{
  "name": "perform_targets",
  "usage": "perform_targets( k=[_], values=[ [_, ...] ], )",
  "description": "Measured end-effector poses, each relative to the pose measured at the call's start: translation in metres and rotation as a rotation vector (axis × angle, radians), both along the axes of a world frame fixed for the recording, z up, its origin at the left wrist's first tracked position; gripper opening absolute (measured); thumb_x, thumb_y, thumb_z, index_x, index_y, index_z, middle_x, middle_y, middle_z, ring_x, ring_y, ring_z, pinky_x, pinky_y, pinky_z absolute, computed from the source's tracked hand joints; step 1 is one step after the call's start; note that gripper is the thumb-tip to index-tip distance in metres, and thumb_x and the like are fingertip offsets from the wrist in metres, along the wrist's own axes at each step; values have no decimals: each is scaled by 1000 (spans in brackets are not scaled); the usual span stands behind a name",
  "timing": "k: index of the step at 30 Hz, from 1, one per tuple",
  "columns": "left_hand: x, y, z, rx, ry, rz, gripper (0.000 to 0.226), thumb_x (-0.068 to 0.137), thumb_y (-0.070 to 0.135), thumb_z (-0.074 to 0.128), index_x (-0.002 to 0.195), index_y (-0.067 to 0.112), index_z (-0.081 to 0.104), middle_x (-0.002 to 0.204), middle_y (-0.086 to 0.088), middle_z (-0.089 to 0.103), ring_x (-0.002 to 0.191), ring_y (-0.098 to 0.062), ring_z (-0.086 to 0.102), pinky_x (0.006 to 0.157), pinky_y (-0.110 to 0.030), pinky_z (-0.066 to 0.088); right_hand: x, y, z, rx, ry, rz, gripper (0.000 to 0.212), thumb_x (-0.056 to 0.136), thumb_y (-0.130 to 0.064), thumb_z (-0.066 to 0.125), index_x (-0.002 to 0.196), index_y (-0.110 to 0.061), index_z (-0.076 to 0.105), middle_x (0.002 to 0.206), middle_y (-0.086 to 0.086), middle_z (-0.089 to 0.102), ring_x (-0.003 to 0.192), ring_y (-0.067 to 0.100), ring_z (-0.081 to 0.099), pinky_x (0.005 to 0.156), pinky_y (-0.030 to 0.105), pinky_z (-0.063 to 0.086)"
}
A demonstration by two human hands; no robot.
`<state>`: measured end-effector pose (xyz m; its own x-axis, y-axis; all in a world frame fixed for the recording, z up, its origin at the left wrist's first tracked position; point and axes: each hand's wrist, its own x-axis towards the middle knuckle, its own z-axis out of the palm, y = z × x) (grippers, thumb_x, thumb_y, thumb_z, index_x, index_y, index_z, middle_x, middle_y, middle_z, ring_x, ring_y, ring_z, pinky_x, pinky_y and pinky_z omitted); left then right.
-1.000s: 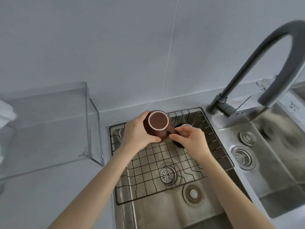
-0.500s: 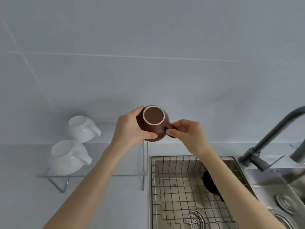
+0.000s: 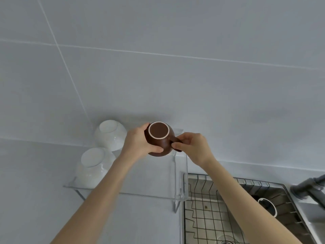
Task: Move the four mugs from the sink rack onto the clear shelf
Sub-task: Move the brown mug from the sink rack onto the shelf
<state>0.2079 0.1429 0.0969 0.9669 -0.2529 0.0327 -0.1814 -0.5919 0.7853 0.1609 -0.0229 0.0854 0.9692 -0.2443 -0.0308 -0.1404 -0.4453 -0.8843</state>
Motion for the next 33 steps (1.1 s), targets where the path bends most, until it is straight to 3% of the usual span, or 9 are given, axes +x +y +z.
perform_targets(
  k=[6, 12, 22, 26, 29, 33],
  values=[
    [15, -4, -17, 53, 1, -14, 66, 46, 20, 87, 107, 16, 60, 102, -3, 70, 98, -22, 62, 83, -31, 48, 11, -1, -14, -38, 10, -11, 10, 74, -6, 69, 84, -4, 70, 84, 20, 74, 82, 32, 68, 81, 42, 54],
    [21, -6, -25, 34, 36, -22, 66, 47, 18, 87, 109, 17, 62, 104, -2, 71, 97, -20, 62, 82, -27, 46, 19, 0, -23, -137, -48, -4, 11, 74, -4, 65, 84, -1, 68, 82, 21, 73, 82, 37, 66, 82, 54, 52],
    [21, -9, -27, 49, 56, -36, 66, 52, 17, 85, 112, 18, 59, 100, 3, 65, 90, -12, 55, 77, -20, 38, 20, 0, -34, -304, -96, 36, 10, 79, -5, 56, 84, -1, 64, 75, 22, 68, 75, 38, 58, 73, 47, 51],
    [18, -13, -27, 99, 52, -39, 69, 57, 17, 82, 119, 14, 51, 114, -2, 61, 108, -19, 54, 84, -25, 38, 14, -1, -26, -255, -76, 87, 19, 79, 0, 56, 96, -3, 65, 89, 21, 70, 86, 36, 61, 82, 43, 51],
    [8, -23, -20, 146, -25, -3, 84, 63, 18, 78, 134, 9, 35, 139, -11, 45, 129, -27, 40, 101, -31, 32, 1, -12, -15, -247, -87, 95, 36, 83, 0, 55, 117, -9, 58, 112, 14, 67, 106, 25, 60, 98, 37, 48],
    [-24, -52, -5, 78, -171, -72, 70, 68, 20, 72, 130, 12, 41, 126, -7, 54, 121, -26, 46, 98, -32, 36, -31, -37, 4, -246, -117, 49, 41, 85, -4, 56, 125, -12, 51, 118, 10, 64, 107, 18, 60, 97, 30, 47]
  ],
)
